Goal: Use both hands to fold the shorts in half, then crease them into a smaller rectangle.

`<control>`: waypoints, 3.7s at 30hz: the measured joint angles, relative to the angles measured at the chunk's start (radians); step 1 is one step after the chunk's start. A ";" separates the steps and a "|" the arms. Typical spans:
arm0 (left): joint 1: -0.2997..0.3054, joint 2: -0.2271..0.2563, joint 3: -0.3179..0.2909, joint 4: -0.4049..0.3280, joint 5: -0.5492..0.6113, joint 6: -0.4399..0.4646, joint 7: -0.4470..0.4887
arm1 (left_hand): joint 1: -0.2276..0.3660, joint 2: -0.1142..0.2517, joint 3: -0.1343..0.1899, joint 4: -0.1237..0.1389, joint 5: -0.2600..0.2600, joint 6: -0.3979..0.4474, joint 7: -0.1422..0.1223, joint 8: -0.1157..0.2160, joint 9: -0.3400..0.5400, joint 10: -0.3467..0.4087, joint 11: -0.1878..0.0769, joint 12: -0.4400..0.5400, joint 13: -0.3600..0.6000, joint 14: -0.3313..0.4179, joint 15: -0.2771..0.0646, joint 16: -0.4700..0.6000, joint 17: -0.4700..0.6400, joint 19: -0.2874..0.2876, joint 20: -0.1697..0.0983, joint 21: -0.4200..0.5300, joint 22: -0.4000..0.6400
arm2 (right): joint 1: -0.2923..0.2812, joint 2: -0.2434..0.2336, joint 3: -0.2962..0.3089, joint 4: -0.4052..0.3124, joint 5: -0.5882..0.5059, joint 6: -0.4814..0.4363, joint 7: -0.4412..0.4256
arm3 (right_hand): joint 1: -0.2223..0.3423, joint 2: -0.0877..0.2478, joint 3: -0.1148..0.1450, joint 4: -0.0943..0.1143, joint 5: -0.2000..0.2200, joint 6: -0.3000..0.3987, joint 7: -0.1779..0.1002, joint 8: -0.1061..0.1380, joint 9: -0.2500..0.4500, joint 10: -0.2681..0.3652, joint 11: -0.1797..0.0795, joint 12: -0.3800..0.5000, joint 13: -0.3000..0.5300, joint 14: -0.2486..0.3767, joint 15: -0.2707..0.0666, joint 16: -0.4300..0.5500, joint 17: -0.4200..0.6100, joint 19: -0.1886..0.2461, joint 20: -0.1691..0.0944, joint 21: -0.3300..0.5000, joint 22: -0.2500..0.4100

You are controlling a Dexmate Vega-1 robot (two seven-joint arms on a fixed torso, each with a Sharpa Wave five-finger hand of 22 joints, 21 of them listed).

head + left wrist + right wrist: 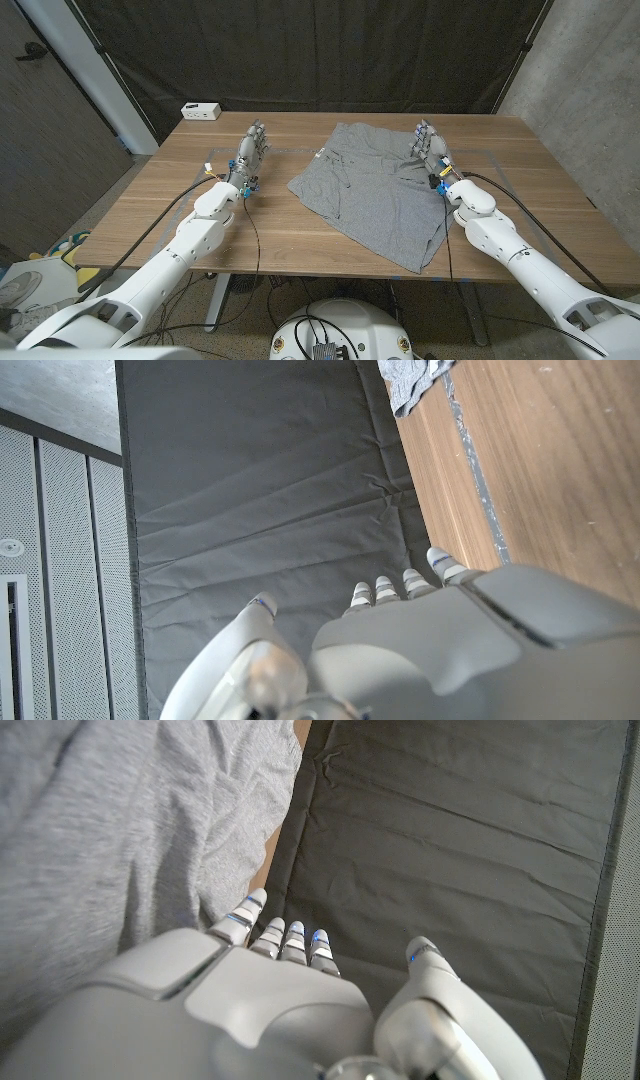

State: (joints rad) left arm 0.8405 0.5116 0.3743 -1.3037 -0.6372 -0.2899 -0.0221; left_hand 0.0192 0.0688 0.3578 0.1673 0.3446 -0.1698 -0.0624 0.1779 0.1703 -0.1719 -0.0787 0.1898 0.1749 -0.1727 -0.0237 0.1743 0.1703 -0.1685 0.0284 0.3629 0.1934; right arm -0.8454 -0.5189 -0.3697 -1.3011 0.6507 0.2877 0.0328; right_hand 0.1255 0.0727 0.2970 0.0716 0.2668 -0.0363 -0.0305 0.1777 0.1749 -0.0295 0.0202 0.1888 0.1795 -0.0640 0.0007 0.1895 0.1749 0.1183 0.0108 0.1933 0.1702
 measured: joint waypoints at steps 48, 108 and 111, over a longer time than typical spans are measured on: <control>0.037 0.224 0.075 -0.263 0.544 0.093 0.257 | 0.227 0.011 0.042 -0.190 -0.109 0.097 -0.003 0.038 0.004 0.120 0.034 0.058 0.009 0.053 0.102 0.022 0.002 0.039 0.178 0.008 0.004 | -0.175 -0.277 -0.005 -0.428 -0.395 -0.235 -0.285 | 0.195 0.032 0.071 -0.148 -0.023 0.058 -0.036 0.022 0.005 0.069 0.003 0.015 0.005 0.098 0.042 0.016 0.005 0.039 0.089 0.008 0.005; 0.171 0.501 0.057 -0.649 1.088 0.378 0.199 | 0.363 -0.064 0.036 -0.327 -0.141 0.251 -0.042 0.014 0.004 0.256 0.005 0.039 0.009 0.147 0.064 0.010 0.002 0.171 0.144 0.028 0.003 | -0.459 -0.565 0.018 -1.066 -0.769 -0.974 -0.435 | 0.258 -0.016 0.035 -0.202 -0.070 0.088 -0.044 0.014 0.009 0.104 -0.044 0.007 0.004 0.168 -0.028 0.021 0.006 0.082 0.057 0.016 0.004; 0.174 0.514 0.057 -0.671 1.108 0.399 0.182 | 0.367 -0.068 0.035 -0.327 -0.141 0.243 -0.047 0.010 0.004 0.256 0.005 0.039 0.009 0.163 0.052 0.015 0.002 0.191 0.133 0.033 0.005 | -0.467 -0.571 0.007 -1.088 -0.787 -1.001 -0.438 | 0.263 -0.021 0.031 -0.206 -0.063 0.092 -0.048 0.014 0.009 0.105 -0.044 0.007 0.004 0.170 -0.029 0.021 0.006 0.082 0.057 0.016 0.004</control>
State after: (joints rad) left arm 1.0149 1.0252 0.4318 -1.9752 0.4703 0.1090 0.1600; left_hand 0.3866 0.0008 0.3931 -0.1597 0.2034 0.0732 -0.1090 0.1884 0.1744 0.0836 -0.0733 0.2285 0.1841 -0.0095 0.0286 0.1888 0.1725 0.0226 0.1610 0.3959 0.1980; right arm -1.3124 -1.0900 -0.3630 -2.3891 -0.1367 -0.7137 -0.4048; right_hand 0.3885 0.0514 0.3278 -0.1341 0.2042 0.0558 -0.0788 0.1920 0.1841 0.0751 -0.0235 0.1958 0.1836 0.1056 -0.0288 0.2108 0.1812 0.2005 0.0679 0.2089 0.1744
